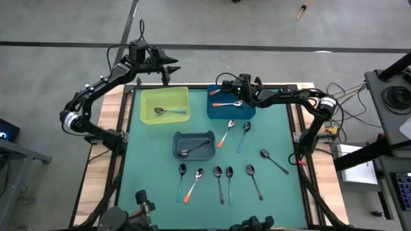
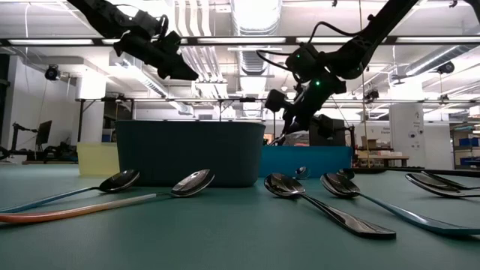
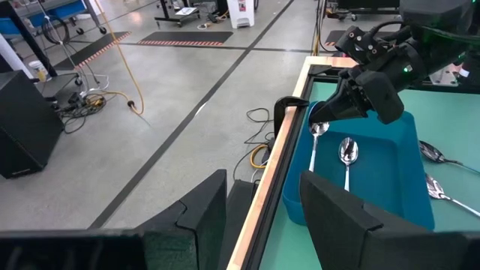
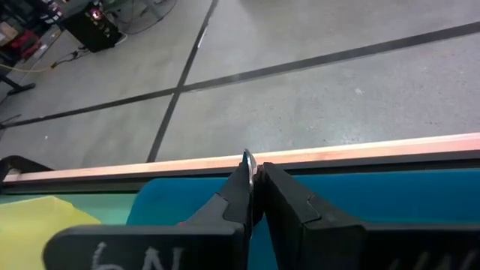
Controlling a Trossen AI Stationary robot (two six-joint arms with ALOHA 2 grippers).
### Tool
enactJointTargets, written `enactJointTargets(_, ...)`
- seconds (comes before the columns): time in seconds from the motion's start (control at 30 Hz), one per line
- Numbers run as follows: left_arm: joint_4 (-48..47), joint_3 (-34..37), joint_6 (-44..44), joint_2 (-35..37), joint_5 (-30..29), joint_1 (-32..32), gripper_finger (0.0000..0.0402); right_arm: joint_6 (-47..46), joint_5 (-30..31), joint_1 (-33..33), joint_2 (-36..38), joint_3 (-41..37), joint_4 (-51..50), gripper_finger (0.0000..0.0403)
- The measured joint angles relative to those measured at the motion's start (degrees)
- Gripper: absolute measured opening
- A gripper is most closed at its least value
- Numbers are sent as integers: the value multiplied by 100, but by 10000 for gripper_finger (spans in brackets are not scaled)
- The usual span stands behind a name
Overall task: Sort silverware by color (type)
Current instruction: Put the orange spoon into the blue bin
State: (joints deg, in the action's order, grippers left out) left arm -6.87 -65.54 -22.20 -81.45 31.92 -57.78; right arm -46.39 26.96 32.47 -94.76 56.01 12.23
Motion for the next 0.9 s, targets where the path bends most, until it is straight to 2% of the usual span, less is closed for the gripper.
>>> enactJointTargets(0.53,2,0,-2,0,1,0,151,54,-15,0,2,-2,-256,26)
enactJointTargets(0.9,0,0,-2,0,2,0,151,98,2,4,2,-2,-344,87)
